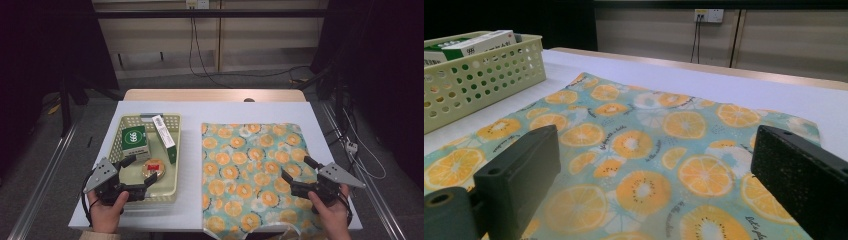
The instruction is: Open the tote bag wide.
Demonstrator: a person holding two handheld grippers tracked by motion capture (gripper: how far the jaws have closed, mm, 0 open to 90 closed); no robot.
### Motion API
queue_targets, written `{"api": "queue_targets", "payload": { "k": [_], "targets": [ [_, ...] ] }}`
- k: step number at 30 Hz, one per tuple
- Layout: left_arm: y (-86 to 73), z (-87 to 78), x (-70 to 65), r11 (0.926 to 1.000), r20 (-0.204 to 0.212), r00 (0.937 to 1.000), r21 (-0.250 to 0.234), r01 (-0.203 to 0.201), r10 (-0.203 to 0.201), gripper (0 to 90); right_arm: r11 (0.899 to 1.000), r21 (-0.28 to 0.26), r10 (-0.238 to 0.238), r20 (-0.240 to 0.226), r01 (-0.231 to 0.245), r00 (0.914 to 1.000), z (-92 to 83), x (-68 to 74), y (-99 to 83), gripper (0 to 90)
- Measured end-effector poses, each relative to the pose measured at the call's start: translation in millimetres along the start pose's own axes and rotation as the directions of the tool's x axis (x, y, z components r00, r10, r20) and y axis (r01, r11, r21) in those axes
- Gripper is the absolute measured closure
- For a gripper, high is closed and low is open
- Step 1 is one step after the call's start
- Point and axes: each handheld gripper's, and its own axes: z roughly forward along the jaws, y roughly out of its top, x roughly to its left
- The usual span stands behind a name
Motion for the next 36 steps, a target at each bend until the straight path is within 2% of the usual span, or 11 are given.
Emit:
{"api": "queue_targets", "payload": {
  "k": [9,12,16,22,24,30,34,36],
  "targets": [
    [1.5,0.8,-1.8,1.0000,0.011,0.9999,-0.005,-0.002,0.002,5.0,0.999,0.029,-0.035,-0.031,0.035,0.9989,3.0,4.6,0.7,6.0],
    [1.3,1.3,-1.2,1.0000,0.009,0.9999,-0.001,-0.004,0.004,5.0,0.996,0.081,-0.043,-0.052,0.047,0.9978,4.5,8.6,2.9,5.4],
    [0.8,1.7,-0.9,1.0000,0.009,1.0000,-0.002,-0.001,0.001,5.0,0.985,0.139,-0.089,-0.112,0.105,0.9897,8.1,21.3,5.6,4.9],
    [1.3,2.0,-1.9,1.0000,0.011,0.9999,-0.002,-0.005,0.005,5.0,0.967,0.208,-0.103,-0.199,0.145,0.9746,16.5,41.0,5.4,4.6],
    [1.3,2.3,-2.0,1.0000,0.012,0.9999,-0.001,-0.005,0.005,5.0,0.961,0.220,-0.118,-0.227,0.169,0.9667,17.7,45.7,4.9,5.1],
    [0.3,3.5,-3.1,1.0000,0.014,0.9999,0.003,0.000,0.000,5.0,0.954,0.239,-0.123,-0.248,0.183,0.9611,22.6,52.2,0.9,7.1],
    [0.3,3.5,-3.2,1.0000,0.013,0.9999,0.001,0.002,-0.002,5.0,0.948,0.255,-0.122,-0.254,0.189,0.9593,32.5,56.0,1.8,8.3],
    [1.0,2.7,-3.0,1.0000,0.008,1.0000,0.002,-0.004,0.004,5.0,0.941,0.268,-0.133,-0.275,0.208,0.9523,40.0,59.6,5.6,10.2]
  ]
}}
